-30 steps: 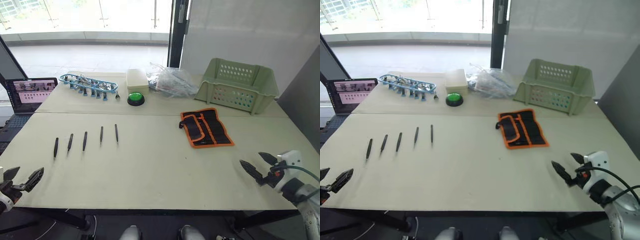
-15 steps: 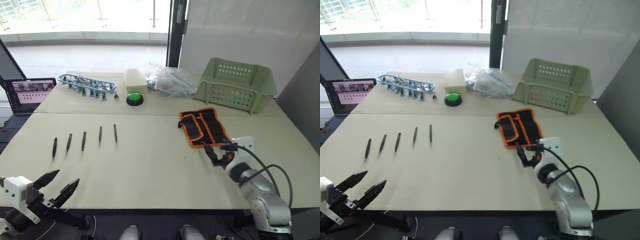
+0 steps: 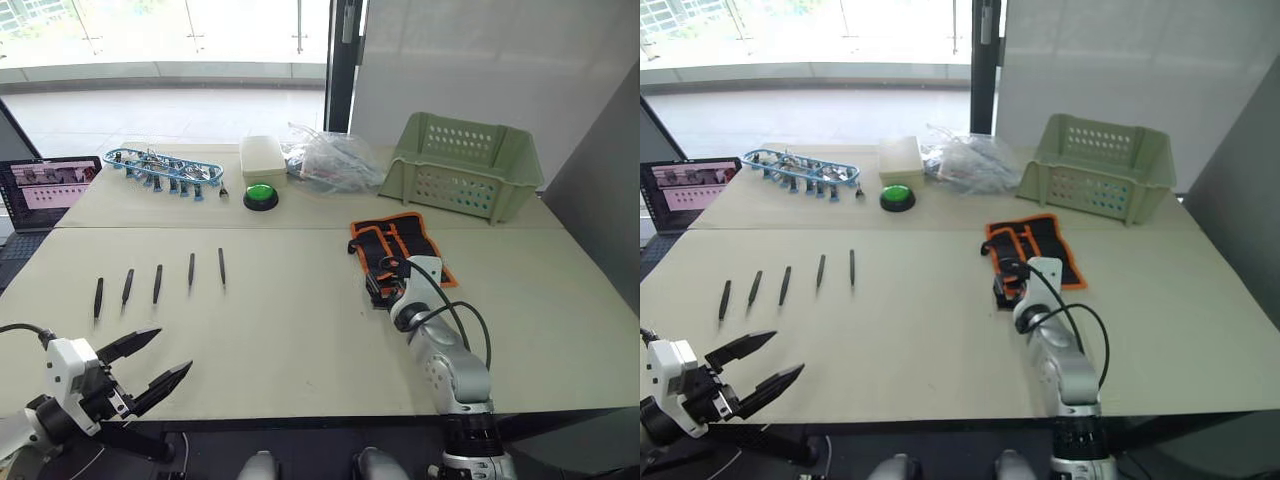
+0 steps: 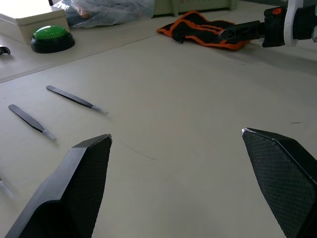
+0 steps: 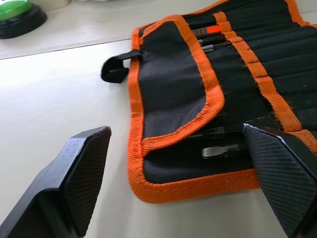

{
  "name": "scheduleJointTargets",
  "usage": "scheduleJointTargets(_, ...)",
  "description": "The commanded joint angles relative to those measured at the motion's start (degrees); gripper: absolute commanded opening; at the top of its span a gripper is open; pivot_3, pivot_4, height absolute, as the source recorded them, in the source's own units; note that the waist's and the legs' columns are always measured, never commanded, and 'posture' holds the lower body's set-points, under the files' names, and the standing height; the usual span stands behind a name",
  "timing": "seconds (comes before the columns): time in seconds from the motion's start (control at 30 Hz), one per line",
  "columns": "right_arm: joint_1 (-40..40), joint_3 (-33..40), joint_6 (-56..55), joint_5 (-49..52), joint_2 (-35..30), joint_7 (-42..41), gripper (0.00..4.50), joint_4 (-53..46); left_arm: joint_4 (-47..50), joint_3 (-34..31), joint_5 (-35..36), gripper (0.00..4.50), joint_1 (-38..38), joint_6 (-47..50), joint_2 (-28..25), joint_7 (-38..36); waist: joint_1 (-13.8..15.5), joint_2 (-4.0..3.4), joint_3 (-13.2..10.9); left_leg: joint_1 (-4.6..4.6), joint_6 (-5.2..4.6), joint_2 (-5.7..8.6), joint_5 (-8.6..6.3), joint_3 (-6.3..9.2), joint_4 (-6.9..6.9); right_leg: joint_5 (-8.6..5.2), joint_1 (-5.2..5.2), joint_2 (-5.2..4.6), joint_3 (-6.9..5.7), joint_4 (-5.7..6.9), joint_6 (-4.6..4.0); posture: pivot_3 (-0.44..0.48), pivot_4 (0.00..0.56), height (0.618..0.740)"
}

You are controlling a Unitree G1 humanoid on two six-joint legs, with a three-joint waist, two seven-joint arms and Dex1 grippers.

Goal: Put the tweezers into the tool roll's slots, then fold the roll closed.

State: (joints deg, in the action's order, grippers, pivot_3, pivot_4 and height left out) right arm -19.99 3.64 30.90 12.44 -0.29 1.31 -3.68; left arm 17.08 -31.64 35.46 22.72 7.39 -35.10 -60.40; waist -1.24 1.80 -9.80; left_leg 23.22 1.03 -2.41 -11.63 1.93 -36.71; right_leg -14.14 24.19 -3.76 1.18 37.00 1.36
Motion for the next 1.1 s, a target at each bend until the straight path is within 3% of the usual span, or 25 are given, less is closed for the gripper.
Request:
scheduleJointTargets(0.03, -2.17, -0.08, -2.40, -0.15, 0.97, -0.21, 4.50, 0.31, 0.84, -0.07, 0.07, 4.46, -0.72, -0.87, -0.83, 0.09, -0.02, 0.00, 0.00, 0.00, 0.00, -0.09, 0.00, 0.00, 0.00, 0.01, 0.01, 0.10, 0.03, -0.01, -0.02, 0.000, 0.150, 0.721)
scheduleJointTargets(0.27, -3.42, 0.47, -4.41, -0.04, 1.82, -0.50, 4.50, 2.24, 0.57, 0.35, -0.03, 4.46, -1.39, -0.78, -0.43, 0.78, -0.14, -0.02, -0.01, -0.08, 0.00, -0.43, 0.00, -0.05, 0.00, 0.03, 0.09, 0.46, 0.07, 0.07, -0.36, 0.000, 0.150, 0.721)
scheduleJointTargets(0.37, -3.23, 0.31, -4.75, -0.29, 1.81, -0.31, 3.73, 2.31, 0.58, 0.42, 0.06, 4.50, -1.43, -0.68, -0.38, 1.02, -0.16, -0.02, -0.01, -0.07, 0.00, -0.43, 0.00, -0.07, 0.00, 0.04, 0.10, 0.46, 0.09, 0.07, -0.35, 0.000, 0.150, 0.721)
scheduleJointTargets(0.73, -3.50, -0.04, -5.33, -0.32, 1.83, -0.75, 0.01, 2.32, 0.92, 1.00, 0.02, 4.50, -1.43, -0.59, -0.31, 1.97, -0.23, -0.03, -0.01, -0.07, 0.00, -0.43, 0.00, -0.09, 0.00, 0.03, 0.12, 0.46, 0.10, 0.07, -0.37, 0.000, 0.150, 0.721)
scheduleJointTargets(0.97, -1.82, -3.42, -6.01, -1.93, -0.05, -4.47, 0.01, 1.22, 0.95, 1.32, -0.09, 4.50, -1.65, -0.51, -0.34, 2.52, -0.34, -0.03, -0.01, -0.07, 0.00, -0.44, 0.00, -0.10, 0.00, 0.02, 0.13, 0.46, 0.10, 0.07, -0.38, 0.000, 0.150, 0.721)
scheduleJointTargets(1.1, -0.52, -9.20, -9.55, -5.20, -3.81, -10.19, 0.01, -0.62, 0.72, 1.40, 0.02, 4.50, -1.97, -0.46, -0.40, 2.72, -0.47, -0.03, -0.01, -0.07, 0.00, -0.44, 0.00, -0.12, 0.01, 0.02, 0.13, 0.46, 0.12, 0.07, -0.38, 0.000, 0.150, 0.721)
